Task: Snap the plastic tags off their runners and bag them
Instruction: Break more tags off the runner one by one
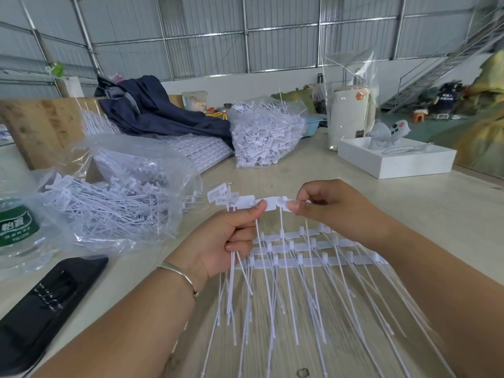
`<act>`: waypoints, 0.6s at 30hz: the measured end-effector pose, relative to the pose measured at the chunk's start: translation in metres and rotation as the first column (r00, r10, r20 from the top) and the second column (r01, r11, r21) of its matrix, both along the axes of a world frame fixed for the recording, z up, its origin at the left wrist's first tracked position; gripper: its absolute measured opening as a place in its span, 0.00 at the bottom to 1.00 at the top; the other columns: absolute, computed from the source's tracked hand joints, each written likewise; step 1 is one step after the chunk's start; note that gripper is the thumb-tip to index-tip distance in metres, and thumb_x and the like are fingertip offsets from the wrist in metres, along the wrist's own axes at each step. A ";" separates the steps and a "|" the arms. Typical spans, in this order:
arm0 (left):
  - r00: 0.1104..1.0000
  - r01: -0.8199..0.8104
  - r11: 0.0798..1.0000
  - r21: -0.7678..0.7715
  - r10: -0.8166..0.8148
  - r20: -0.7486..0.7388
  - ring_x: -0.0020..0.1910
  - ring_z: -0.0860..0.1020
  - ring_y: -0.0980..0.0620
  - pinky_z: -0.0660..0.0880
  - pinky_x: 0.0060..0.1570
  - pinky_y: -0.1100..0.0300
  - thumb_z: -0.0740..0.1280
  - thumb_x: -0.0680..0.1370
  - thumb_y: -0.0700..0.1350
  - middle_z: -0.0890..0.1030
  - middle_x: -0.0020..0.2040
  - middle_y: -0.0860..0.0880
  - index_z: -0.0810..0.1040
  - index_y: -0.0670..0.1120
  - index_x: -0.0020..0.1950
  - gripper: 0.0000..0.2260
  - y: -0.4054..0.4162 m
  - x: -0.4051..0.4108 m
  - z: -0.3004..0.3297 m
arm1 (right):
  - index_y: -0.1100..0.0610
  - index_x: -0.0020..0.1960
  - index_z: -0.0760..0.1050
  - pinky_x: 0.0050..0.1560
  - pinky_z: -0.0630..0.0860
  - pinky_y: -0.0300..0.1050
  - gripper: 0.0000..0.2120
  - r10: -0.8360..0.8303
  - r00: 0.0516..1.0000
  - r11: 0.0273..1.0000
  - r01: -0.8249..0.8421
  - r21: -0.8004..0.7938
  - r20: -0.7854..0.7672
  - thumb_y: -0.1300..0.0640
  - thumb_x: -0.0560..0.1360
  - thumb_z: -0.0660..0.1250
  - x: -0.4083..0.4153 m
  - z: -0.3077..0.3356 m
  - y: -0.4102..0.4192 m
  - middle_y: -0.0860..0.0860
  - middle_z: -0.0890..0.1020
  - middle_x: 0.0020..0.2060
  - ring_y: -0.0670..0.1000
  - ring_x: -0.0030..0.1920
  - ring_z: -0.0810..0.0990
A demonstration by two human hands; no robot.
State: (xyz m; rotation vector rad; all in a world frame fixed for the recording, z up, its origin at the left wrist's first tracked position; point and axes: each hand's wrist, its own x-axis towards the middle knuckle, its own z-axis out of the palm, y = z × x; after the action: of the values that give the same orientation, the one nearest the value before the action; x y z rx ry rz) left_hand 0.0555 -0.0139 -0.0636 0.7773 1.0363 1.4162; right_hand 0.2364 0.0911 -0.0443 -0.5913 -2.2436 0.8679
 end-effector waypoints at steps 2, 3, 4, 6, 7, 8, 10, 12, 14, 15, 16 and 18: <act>0.999 0.024 1.000 0.013 -0.025 0.036 0.18 0.57 0.60 0.54 0.14 0.70 0.71 0.71 0.43 0.56 0.29 0.55 0.76 0.49 0.32 0.09 -0.001 -0.001 0.001 | 0.62 0.40 0.77 0.30 0.61 0.31 0.15 0.057 0.998 0.997 -0.058 -0.053 -0.026 0.50 0.75 0.69 0.000 0.001 -0.004 0.47 0.65 0.26 0.44 0.29 0.62; 0.998 0.037 0.999 0.017 -0.038 0.049 0.17 0.58 0.60 0.54 0.15 0.70 0.70 0.71 0.43 0.55 0.30 0.54 0.74 0.49 0.33 0.09 -0.002 0.000 0.001 | 0.62 0.41 0.78 0.32 0.62 0.34 0.15 0.092 0.995 0.992 -0.095 -0.082 -0.039 0.50 0.75 0.69 0.000 0.002 -0.006 0.50 0.66 0.28 0.45 0.30 0.63; 0.997 0.057 0.998 0.018 -0.058 0.058 0.17 0.58 0.60 0.54 0.15 0.70 0.70 0.71 0.43 0.54 0.31 0.54 0.73 0.48 0.34 0.09 -0.002 0.001 0.000 | 0.61 0.41 0.78 0.35 0.63 0.37 0.14 0.132 0.990 0.985 -0.136 -0.109 -0.047 0.50 0.75 0.68 0.000 0.003 -0.007 0.53 0.66 0.30 0.49 0.32 0.63; 0.990 0.131 0.991 0.010 -0.131 0.051 0.17 0.58 0.61 0.54 0.15 0.70 0.73 0.71 0.45 0.55 0.29 0.55 0.75 0.48 0.35 0.08 -0.002 0.006 -0.001 | 0.60 0.41 0.77 0.38 0.64 0.43 0.15 0.220 0.975 0.963 -0.223 -0.150 -0.036 0.48 0.74 0.67 0.000 0.005 -0.010 0.56 0.67 0.32 0.52 0.35 0.64; 0.982 0.184 0.983 0.007 -0.184 0.044 0.18 0.57 0.61 0.54 0.15 0.71 0.74 0.69 0.46 0.56 0.28 0.55 0.78 0.48 0.35 0.07 -0.003 0.010 -0.002 | 0.62 0.42 0.77 0.39 0.65 0.42 0.16 0.270 0.962 0.948 -0.271 -0.169 -0.028 0.47 0.73 0.66 0.000 0.005 -0.012 0.56 0.67 0.32 0.52 0.35 0.65; 0.971 0.234 0.972 0.009 -0.234 0.047 0.18 0.56 0.60 0.54 0.15 0.71 0.75 0.68 0.47 0.57 0.27 0.55 0.80 0.48 0.36 0.06 -0.003 0.013 -0.002 | 0.65 0.43 0.76 0.39 0.67 0.40 0.18 0.313 0.949 0.931 -0.312 -0.188 -0.025 0.47 0.73 0.65 -0.001 0.004 -0.013 0.55 0.68 0.32 0.52 0.35 0.66; 0.958 0.280 0.960 0.014 -0.280 0.068 0.20 0.54 0.60 0.54 0.15 0.71 0.76 0.68 0.48 0.57 0.27 0.55 0.81 0.48 0.38 0.07 -0.002 0.016 -0.001 | 0.68 0.46 0.74 0.39 0.68 0.37 0.19 0.343 0.939 0.916 -0.339 -0.213 -0.023 0.49 0.75 0.64 -0.001 0.003 -0.013 0.53 0.70 0.31 0.48 0.34 0.68; 0.956 0.286 0.958 0.017 -0.286 0.067 0.19 0.56 0.60 0.54 0.15 0.71 0.77 0.67 0.49 0.57 0.28 0.55 0.80 0.47 0.40 0.09 -0.001 0.016 -0.002 | 0.65 0.44 0.74 0.39 0.69 0.36 0.17 0.324 0.946 0.925 -0.319 -0.207 -0.007 0.50 0.76 0.64 -0.001 0.003 -0.012 0.51 0.71 0.30 0.48 0.34 0.69; 0.953 0.292 0.956 0.040 -0.294 0.076 0.19 0.59 0.60 0.54 0.16 0.71 0.80 0.65 0.49 0.59 0.29 0.55 0.80 0.47 0.40 0.12 0.000 0.014 -0.002 | 0.60 0.41 0.75 0.39 0.68 0.36 0.14 0.296 0.955 0.937 -0.292 -0.190 -0.008 0.50 0.77 0.64 -0.002 0.003 -0.013 0.50 0.72 0.29 0.48 0.33 0.69; 0.954 0.284 0.957 0.053 -0.288 0.086 0.20 0.60 0.60 0.54 0.16 0.70 0.80 0.64 0.49 0.62 0.29 0.54 0.80 0.46 0.39 0.12 0.000 0.013 -0.001 | 0.59 0.40 0.76 0.38 0.68 0.37 0.14 0.273 0.962 0.945 -0.273 -0.181 -0.023 0.48 0.76 0.64 -0.002 0.003 -0.013 0.49 0.72 0.28 0.48 0.32 0.69; 0.959 0.264 0.963 0.061 -0.269 0.088 0.21 0.60 0.60 0.53 0.16 0.70 0.80 0.65 0.48 0.65 0.30 0.54 0.80 0.46 0.38 0.11 0.001 0.012 -0.001 | 0.58 0.40 0.76 0.38 0.68 0.39 0.15 0.243 0.969 0.954 -0.246 -0.170 -0.042 0.46 0.74 0.65 -0.003 0.003 -0.014 0.50 0.72 0.27 0.49 0.32 0.68; 0.976 0.203 0.978 0.050 -0.207 0.071 0.22 0.60 0.60 0.53 0.16 0.70 0.76 0.67 0.48 0.68 0.32 0.53 0.78 0.47 0.37 0.10 0.002 0.010 -0.001 | 0.60 0.40 0.77 0.36 0.67 0.41 0.19 0.159 0.984 0.976 -0.169 -0.135 -0.081 0.42 0.70 0.66 -0.004 0.002 -0.014 0.51 0.72 0.26 0.50 0.31 0.68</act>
State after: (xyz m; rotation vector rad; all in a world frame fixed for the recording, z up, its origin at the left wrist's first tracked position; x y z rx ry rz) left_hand 0.0658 -0.0119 -0.0643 0.8312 0.8447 1.2838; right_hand 0.2321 0.0773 -0.0419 -0.4358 -2.2038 1.1208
